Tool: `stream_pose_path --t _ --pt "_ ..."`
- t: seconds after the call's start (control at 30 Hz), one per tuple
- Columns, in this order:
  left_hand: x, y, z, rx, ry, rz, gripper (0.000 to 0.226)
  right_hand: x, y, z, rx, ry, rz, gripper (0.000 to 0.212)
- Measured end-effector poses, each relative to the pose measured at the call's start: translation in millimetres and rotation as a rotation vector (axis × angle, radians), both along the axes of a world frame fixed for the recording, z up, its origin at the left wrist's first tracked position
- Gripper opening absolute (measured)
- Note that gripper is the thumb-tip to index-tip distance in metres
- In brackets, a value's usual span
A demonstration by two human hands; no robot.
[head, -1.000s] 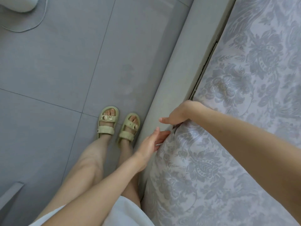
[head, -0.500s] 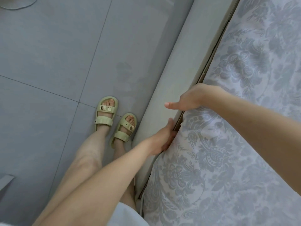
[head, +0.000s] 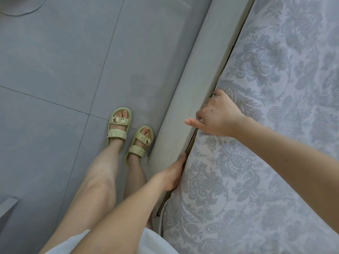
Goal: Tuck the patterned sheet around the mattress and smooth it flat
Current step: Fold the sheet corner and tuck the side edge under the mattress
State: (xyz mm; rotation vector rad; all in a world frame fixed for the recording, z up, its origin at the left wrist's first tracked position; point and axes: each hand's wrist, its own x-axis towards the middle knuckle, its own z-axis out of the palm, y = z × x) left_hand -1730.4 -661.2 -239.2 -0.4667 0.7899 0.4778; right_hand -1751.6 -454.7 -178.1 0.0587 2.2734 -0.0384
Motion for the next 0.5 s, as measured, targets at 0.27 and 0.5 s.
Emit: stream_pose_path --t 0.27,0.5 --pt "-90.6 47.6 9.6 0.206 0.473 -0.072 0.062 33.6 24.9 32.8 0.030 0.901 -0.554 0.033" --pt "-90.3 140.0 55.1 0.301 0.497 0.079 0.055 68.8 -15.7 1.8 0.280 0.611 -1.452 0.065"
